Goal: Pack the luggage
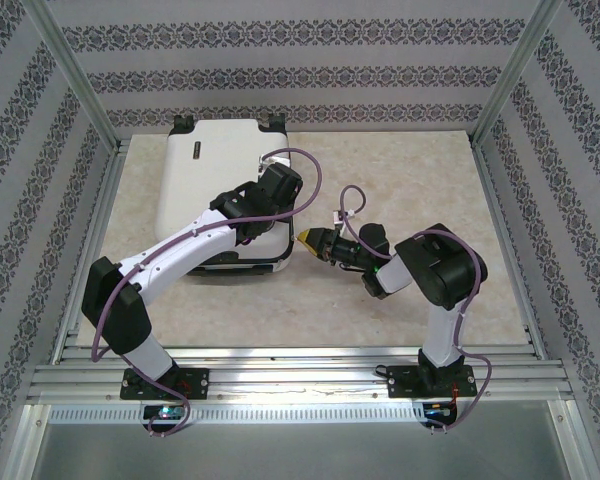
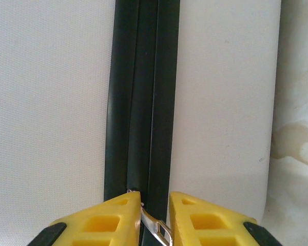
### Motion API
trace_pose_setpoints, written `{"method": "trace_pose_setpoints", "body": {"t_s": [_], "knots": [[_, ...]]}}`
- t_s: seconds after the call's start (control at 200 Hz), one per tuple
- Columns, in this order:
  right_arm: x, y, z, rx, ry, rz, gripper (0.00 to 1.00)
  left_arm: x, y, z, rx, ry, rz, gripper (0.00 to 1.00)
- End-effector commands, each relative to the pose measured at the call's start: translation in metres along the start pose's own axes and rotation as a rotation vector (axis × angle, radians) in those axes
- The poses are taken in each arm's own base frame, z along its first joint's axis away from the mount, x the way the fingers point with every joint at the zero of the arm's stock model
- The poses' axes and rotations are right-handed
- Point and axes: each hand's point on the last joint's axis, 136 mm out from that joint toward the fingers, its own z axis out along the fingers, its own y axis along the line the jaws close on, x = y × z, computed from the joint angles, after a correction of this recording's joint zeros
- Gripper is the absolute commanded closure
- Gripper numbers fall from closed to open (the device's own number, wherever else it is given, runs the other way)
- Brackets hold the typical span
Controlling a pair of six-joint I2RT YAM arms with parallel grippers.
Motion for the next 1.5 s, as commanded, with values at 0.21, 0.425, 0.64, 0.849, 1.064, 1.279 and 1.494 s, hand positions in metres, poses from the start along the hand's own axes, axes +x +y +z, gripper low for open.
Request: {"method": "trace_pose_setpoints", "body": {"t_s": [0.21, 0.425, 0.64, 0.849, 1.064, 1.279, 1.494], "knots": [[0.002, 0.035, -0.003, -0.085, 0.034, -0.121, 0.92, 0.082, 0.006, 0.018, -0.015, 0.306, 0.099, 0.42], [0.010, 0.043, 0.004, -0.108, 0.101, -0.153, 0.91, 0.082, 0.004, 0.018, -0.010, 0.307, 0.098, 0.43], [0.013, 0.041, 0.008, -0.102, 0.121, -0.161, 0.78, 0.083, 0.004, 0.019, -0.007, 0.310, 0.096, 0.43], [0.012, 0.044, 0.010, -0.111, 0.135, -0.168, 0.86, 0.083, 0.004, 0.019, -0.009, 0.311, 0.096, 0.43], [0.010, 0.041, 0.003, -0.084, 0.156, -0.193, 0.99, 0.084, 0.004, 0.020, -0.012, 0.315, 0.099, 0.42], [0.014, 0.041, -0.009, -0.052, 0.220, -0.272, 1.00, 0.087, 0.004, 0.022, -0.018, 0.318, 0.100, 0.43], [0.040, 0.041, -0.019, -0.012, 0.310, -0.392, 1.00, 0.090, 0.004, 0.032, -0.034, 0.325, 0.097, 0.43]]}}
